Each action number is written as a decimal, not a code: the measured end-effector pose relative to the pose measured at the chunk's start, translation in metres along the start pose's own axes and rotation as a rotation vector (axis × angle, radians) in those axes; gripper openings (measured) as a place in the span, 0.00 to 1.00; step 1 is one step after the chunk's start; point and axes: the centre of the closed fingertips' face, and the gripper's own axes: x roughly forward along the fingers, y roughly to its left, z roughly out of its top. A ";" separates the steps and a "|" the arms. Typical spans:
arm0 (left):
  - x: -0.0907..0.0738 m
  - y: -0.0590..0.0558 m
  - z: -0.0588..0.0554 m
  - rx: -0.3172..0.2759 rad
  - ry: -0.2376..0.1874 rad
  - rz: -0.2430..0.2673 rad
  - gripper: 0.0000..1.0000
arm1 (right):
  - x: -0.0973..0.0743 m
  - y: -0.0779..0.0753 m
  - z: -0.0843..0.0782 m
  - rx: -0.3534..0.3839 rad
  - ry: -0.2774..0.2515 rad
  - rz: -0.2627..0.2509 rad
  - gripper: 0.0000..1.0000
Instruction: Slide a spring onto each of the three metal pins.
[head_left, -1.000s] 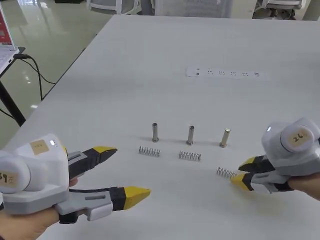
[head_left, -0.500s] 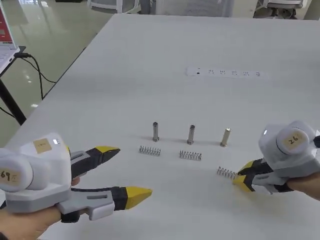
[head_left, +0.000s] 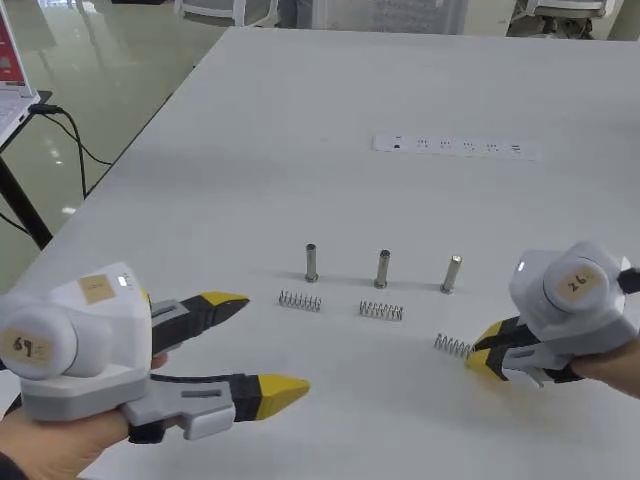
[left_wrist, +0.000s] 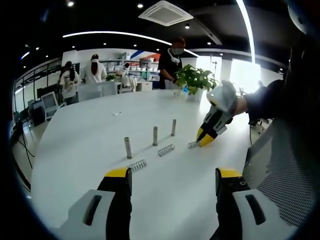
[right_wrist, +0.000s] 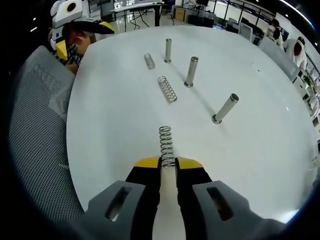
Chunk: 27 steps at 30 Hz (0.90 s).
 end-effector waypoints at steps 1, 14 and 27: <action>0.000 0.000 0.000 0.000 0.000 -0.003 0.66 | -0.001 0.000 0.001 -0.001 -0.002 0.000 0.13; 0.016 -0.010 0.006 0.043 0.018 -0.073 0.63 | -0.016 0.015 0.020 -0.006 -0.018 0.043 0.12; 0.041 -0.026 0.018 0.104 0.038 -0.191 0.55 | -0.039 0.037 0.052 -0.105 -0.038 0.107 0.12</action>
